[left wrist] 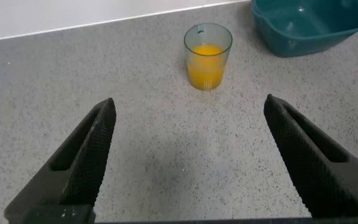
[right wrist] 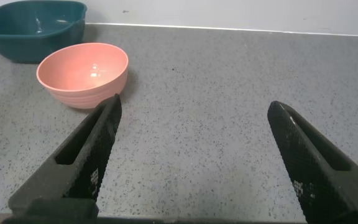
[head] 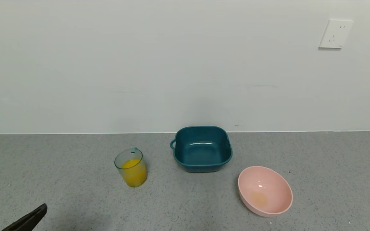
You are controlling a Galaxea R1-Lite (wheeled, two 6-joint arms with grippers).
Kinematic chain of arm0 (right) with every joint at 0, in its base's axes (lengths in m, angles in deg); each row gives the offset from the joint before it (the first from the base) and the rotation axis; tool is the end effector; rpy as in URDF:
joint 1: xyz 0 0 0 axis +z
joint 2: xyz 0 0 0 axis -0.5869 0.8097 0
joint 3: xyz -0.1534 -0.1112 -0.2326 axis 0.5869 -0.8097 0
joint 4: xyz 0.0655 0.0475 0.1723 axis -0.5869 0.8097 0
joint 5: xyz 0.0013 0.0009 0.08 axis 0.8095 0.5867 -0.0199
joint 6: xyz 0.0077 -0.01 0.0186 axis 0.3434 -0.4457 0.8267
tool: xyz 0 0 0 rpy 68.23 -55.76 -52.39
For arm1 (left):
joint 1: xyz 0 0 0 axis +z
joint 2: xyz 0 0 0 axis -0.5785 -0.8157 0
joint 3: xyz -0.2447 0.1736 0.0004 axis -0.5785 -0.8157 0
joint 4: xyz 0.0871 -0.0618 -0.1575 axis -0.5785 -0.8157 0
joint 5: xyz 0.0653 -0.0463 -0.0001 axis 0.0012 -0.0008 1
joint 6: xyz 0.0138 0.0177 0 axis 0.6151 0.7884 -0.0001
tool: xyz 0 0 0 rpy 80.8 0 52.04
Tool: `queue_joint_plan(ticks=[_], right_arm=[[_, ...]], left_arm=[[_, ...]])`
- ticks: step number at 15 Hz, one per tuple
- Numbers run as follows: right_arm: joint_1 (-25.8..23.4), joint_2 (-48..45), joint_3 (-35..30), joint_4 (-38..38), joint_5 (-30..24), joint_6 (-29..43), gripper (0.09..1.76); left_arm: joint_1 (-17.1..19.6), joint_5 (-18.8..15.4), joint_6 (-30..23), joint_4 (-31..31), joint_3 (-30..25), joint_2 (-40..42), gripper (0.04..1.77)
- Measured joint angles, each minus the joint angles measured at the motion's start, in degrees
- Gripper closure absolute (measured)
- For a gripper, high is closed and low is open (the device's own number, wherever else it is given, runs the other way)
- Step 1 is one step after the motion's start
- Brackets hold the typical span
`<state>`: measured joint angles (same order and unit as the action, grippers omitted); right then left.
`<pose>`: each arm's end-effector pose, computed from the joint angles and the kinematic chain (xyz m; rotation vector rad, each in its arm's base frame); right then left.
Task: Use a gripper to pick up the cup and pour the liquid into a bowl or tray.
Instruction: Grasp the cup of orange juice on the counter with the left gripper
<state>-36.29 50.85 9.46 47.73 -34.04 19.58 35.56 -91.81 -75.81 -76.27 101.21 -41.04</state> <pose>-0.0229 0.0001 0.0754 -0.0029 0.0046 -0.0094 0.0621 -0.0015 0.1831 0.0736 0.2789 -0.0849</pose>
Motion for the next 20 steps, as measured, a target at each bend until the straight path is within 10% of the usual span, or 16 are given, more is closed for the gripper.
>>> queue_joint_plan(ticks=[20], right_arm=[[0.00, 0.00, 0.00, -0.02, -0.02, -0.02, 0.14]], left_arm=[[-4.78, 0.38, 0.20, 21.08, -2.46, -40.57, 0.09]])
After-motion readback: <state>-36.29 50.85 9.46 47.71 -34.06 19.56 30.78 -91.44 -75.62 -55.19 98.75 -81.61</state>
